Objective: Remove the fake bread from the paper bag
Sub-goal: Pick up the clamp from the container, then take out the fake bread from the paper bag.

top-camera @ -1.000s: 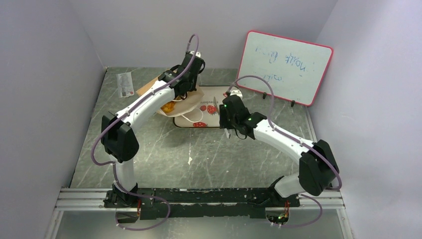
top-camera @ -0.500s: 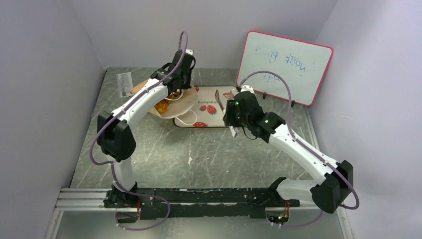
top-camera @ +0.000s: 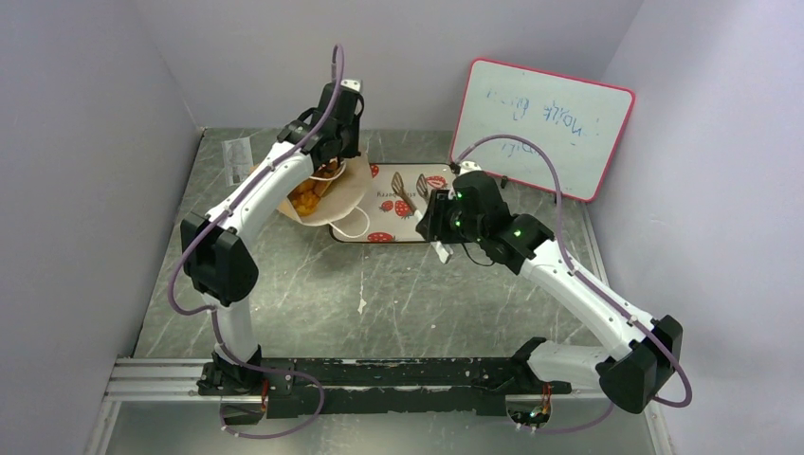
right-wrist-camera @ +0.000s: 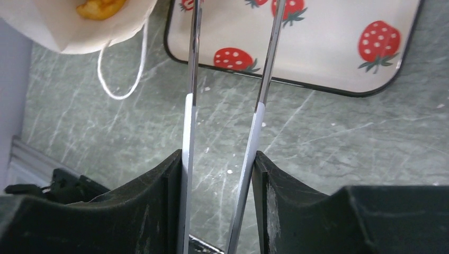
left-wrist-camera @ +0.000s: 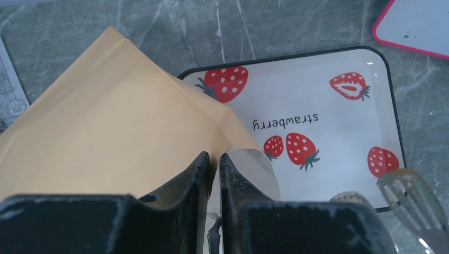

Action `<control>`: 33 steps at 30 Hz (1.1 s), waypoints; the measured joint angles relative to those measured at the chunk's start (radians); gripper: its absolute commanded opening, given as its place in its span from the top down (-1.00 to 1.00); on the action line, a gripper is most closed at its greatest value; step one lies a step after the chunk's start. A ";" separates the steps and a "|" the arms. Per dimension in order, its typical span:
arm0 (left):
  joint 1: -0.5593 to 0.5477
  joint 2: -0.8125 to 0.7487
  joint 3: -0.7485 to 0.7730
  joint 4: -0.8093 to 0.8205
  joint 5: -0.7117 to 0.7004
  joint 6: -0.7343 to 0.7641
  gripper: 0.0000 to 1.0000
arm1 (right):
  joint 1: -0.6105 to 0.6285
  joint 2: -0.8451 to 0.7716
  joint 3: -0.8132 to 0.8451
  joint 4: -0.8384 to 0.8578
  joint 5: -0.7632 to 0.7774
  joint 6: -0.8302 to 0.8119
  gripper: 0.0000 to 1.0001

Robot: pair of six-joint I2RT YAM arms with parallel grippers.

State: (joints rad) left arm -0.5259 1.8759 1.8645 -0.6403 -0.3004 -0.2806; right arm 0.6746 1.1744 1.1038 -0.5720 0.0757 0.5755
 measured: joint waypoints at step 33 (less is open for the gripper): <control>0.010 0.024 0.022 -0.008 0.048 0.000 0.86 | 0.082 0.166 0.151 0.069 -0.290 0.136 0.04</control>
State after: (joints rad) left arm -0.5156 1.9003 1.8866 -0.6479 -0.2520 -0.2806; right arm 0.7570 1.3403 1.2549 -0.5034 -0.2146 0.7116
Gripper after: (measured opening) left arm 0.072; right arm 0.483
